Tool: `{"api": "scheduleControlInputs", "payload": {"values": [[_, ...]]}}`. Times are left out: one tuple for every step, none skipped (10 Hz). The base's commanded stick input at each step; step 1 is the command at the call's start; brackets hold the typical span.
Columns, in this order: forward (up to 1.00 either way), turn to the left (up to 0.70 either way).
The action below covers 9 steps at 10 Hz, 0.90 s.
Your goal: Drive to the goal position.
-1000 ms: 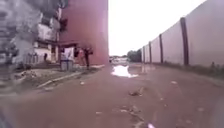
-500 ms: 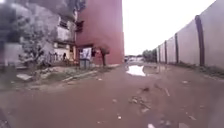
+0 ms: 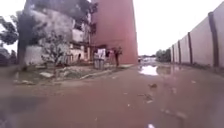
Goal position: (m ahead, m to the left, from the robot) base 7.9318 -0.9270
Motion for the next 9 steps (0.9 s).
{"api": "scheduleControlInputs", "payload": {"values": [[0.7,0.0],[0.7,0.0],[0.7,0.0],[0.7,0.0],[0.7,0.0],[0.7,0.0],[0.7,0.0],[0.7,0.0],[0.7,0.0]]}}
